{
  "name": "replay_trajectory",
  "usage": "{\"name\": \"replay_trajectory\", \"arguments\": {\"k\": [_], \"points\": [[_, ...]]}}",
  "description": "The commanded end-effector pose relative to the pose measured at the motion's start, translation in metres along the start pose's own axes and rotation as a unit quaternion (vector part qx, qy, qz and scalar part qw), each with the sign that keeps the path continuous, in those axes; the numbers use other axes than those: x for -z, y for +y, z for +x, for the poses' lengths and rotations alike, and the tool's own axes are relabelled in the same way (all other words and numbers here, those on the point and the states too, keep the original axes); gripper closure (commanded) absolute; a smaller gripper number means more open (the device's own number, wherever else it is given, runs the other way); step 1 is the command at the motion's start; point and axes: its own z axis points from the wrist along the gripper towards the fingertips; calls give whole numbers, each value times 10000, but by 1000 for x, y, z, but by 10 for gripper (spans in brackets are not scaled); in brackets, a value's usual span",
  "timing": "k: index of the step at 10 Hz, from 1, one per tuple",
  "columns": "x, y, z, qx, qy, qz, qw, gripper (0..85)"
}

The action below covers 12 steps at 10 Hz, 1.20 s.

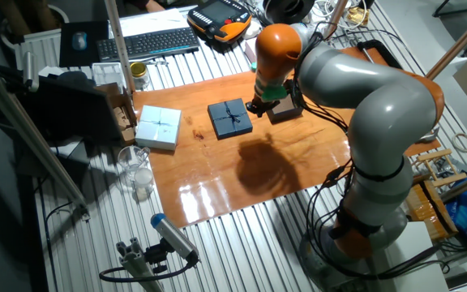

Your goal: Cover the box

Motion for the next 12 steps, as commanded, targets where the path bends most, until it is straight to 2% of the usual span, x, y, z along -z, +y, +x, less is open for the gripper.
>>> {"name": "replay_trajectory", "arguments": {"k": [1,3,6,7,9,11,12], "points": [[-2,2,-1,-37,35,-18,10000,850],[-6,11,0,-45,59,-31,10000,850],[-6,10,-1,62,109,-90,9999,850],[-6,10,-1,76,123,-174,9997,850],[-6,10,-1,116,114,-44,9999,850],[-6,10,-1,307,181,-204,9992,850],[-6,10,-1,406,85,-140,9990,850]]}}
